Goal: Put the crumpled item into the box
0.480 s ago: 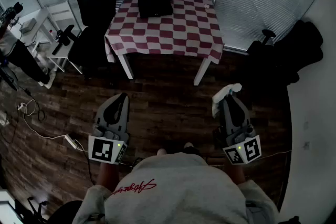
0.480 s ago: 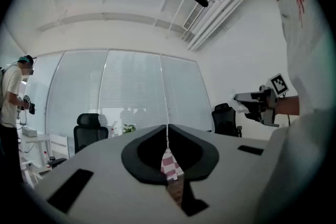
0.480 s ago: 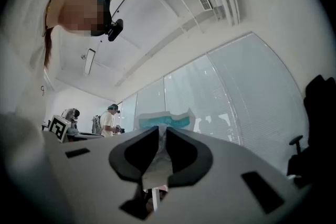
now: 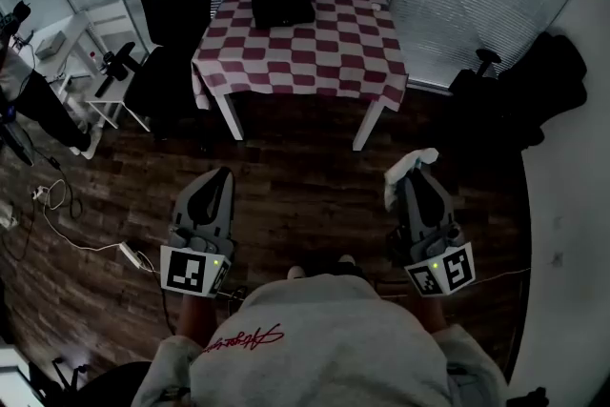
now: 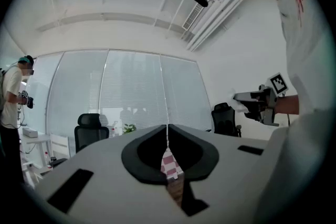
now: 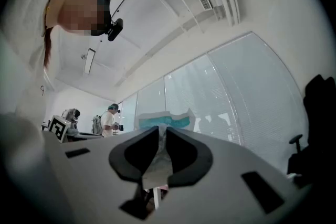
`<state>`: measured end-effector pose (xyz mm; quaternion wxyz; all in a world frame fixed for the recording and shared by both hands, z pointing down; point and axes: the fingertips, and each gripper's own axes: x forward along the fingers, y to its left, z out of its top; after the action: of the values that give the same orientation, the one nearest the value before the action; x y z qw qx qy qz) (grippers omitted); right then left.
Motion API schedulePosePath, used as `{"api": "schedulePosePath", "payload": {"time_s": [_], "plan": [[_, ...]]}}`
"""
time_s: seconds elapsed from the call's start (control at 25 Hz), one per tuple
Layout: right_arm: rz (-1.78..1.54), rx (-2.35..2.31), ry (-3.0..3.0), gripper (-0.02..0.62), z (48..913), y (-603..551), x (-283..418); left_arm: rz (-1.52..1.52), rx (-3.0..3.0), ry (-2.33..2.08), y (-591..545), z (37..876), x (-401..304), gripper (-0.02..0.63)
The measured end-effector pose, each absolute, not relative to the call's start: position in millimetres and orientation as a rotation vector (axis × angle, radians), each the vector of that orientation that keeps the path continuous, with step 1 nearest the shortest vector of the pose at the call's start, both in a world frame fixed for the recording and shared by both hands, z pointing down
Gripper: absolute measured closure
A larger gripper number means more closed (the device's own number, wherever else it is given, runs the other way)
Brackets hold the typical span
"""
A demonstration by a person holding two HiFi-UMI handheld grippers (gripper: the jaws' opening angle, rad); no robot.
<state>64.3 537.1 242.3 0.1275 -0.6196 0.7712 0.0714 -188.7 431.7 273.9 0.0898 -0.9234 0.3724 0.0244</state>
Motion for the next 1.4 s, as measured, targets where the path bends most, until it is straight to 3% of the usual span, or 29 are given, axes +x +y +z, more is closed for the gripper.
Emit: {"api": "schedulePosePath", "payload": {"time_s": [0.76,1.4], "plan": [[0.19,-1.832,2.225,0.535,247.0,533.1,70.7,0.059,-2.778,1.097,425.7,278.5,-181.7,0.583],[0.184,-1.728,2.245,0.535,241.3,444.3,95.7,0.058,-2.711,1.156,361.7,268.0,-159.9,0.583]]}}
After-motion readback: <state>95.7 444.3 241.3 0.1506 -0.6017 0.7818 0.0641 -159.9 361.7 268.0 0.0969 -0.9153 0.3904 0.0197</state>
